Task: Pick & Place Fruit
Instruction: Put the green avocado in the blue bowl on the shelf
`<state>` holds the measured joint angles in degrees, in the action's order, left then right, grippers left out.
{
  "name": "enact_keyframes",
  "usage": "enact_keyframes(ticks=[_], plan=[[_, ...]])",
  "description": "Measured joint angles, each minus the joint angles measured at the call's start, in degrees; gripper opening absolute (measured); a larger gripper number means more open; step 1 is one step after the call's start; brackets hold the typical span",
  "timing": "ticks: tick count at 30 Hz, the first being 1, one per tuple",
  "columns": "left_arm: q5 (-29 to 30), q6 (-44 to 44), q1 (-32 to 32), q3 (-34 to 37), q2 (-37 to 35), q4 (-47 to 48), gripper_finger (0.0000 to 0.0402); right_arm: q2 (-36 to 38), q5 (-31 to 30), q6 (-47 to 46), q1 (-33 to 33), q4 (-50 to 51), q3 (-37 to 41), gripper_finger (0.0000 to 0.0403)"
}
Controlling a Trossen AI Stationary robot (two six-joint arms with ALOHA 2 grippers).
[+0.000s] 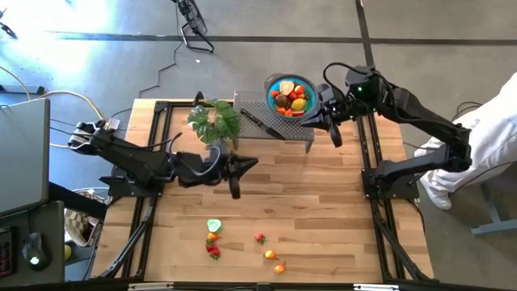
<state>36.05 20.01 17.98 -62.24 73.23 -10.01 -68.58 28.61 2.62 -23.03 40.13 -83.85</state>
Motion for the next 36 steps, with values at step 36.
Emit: enact_keyframes(ticks=[36], plan=[[12.77, 49.27, 17.30, -21.03, 14.17, 45.78, 0.0000, -0.20, -6.17, 0.23, 4.03, -0.03, 0.00, 0.0002]])
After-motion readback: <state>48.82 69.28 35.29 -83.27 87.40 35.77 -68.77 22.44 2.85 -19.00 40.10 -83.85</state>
